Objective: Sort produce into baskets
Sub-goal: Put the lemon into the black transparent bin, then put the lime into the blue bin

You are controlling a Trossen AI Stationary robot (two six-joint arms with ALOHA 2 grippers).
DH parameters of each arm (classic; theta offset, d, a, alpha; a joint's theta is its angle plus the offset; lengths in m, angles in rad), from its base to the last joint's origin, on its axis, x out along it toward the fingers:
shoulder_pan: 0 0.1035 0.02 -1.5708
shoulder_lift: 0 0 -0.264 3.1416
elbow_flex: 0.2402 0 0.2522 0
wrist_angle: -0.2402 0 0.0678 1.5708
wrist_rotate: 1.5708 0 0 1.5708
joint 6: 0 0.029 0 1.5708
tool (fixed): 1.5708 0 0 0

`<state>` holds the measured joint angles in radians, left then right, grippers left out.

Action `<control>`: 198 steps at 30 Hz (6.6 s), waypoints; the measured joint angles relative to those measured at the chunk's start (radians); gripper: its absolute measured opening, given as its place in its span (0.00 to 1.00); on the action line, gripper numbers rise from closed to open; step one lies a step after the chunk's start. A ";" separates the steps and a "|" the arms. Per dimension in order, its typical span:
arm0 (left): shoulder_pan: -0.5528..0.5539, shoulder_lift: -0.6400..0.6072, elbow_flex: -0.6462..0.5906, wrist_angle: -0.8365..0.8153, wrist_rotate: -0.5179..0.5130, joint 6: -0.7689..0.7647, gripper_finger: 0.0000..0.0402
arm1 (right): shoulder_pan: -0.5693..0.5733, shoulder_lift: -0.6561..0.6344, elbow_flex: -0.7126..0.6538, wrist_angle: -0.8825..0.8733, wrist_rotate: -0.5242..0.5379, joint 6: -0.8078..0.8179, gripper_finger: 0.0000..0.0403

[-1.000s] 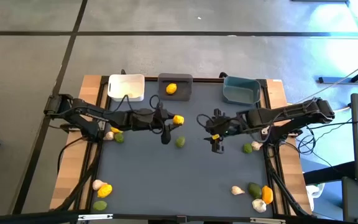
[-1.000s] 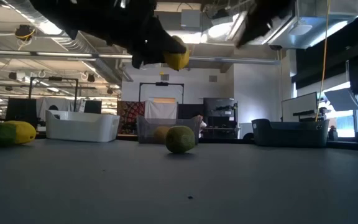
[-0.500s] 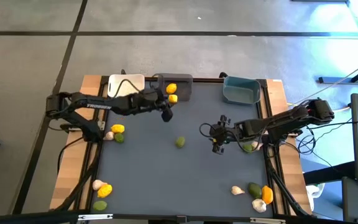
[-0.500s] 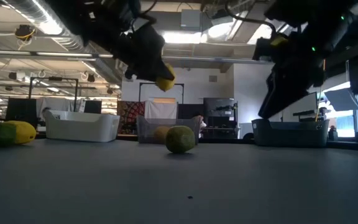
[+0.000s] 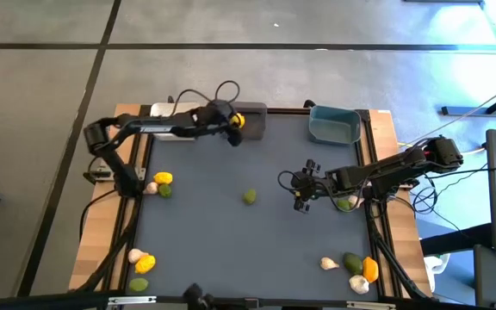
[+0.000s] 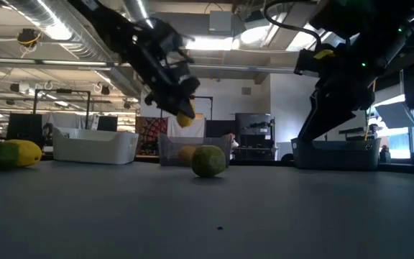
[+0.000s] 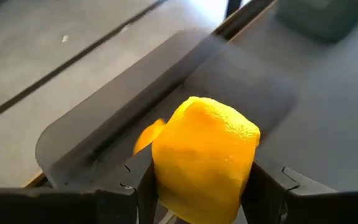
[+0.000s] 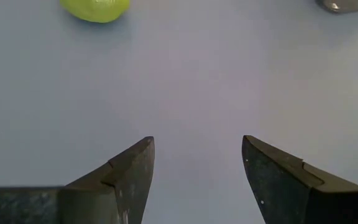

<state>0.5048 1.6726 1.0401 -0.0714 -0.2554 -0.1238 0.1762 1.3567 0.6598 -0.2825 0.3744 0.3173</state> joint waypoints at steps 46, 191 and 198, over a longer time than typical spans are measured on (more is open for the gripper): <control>0.054 -0.002 0.094 -0.154 0.059 -0.055 0.65 | 0.000 0.000 0.000 -0.002 0.004 0.026 0.60; -0.647 0.020 0.094 0.068 0.165 -0.061 0.58 | 0.000 0.005 0.130 0.435 -0.360 -0.281 0.33; -0.642 0.020 0.095 -0.082 0.149 -0.124 0.65 | 0.000 -0.106 0.129 0.243 -0.232 -0.300 0.33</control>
<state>-0.1372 1.6928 1.1347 -0.1533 -0.1067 -0.2477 0.1763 1.2505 0.7891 -0.0399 0.1425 0.0176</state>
